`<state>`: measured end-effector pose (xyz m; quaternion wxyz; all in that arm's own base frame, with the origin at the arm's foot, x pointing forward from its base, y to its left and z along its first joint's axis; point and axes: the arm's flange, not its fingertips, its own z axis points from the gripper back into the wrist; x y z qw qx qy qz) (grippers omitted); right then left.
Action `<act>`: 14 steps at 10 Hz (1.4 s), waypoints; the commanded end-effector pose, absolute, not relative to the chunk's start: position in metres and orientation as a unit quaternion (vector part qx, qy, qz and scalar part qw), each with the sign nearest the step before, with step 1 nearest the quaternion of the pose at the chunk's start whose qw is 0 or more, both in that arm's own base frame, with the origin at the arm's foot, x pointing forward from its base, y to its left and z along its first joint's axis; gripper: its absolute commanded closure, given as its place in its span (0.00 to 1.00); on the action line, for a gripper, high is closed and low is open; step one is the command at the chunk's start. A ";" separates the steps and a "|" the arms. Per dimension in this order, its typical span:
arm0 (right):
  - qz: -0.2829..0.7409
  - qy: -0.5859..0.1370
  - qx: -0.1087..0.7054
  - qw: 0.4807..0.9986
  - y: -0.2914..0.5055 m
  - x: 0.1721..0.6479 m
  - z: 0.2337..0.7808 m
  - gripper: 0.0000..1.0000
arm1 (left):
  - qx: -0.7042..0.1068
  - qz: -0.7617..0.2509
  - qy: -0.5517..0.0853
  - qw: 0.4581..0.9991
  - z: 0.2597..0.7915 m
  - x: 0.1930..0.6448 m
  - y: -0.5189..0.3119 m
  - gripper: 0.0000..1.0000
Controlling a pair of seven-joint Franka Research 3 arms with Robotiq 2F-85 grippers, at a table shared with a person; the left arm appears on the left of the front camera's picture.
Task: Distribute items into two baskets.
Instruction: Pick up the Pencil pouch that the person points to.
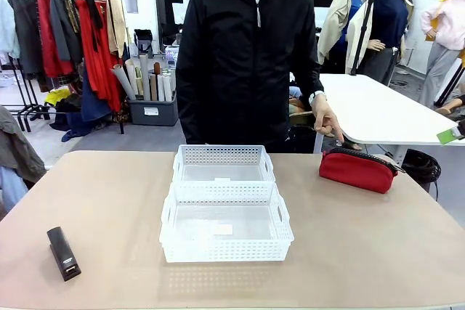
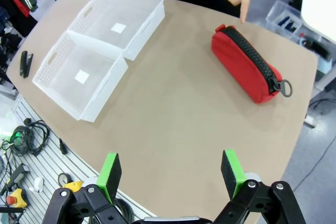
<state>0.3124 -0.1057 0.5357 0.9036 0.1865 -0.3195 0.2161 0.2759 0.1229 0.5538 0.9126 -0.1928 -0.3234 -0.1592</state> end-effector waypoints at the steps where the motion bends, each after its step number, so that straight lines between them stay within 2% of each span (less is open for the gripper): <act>1: 0.217 -0.320 0.186 0.903 -0.105 0.312 0.536 0.00 | -0.192 -0.158 -0.324 0.913 0.553 0.277 0.123 0.00; 10: 0.216 -0.319 0.186 0.904 -0.106 0.312 0.536 0.00 | -0.193 -0.159 -0.323 0.913 0.554 0.276 0.123 0.00; 14: 0.235 -0.288 0.180 0.911 -0.117 0.339 0.541 0.00 | -0.233 -0.184 -0.318 0.900 0.555 0.292 0.132 0.00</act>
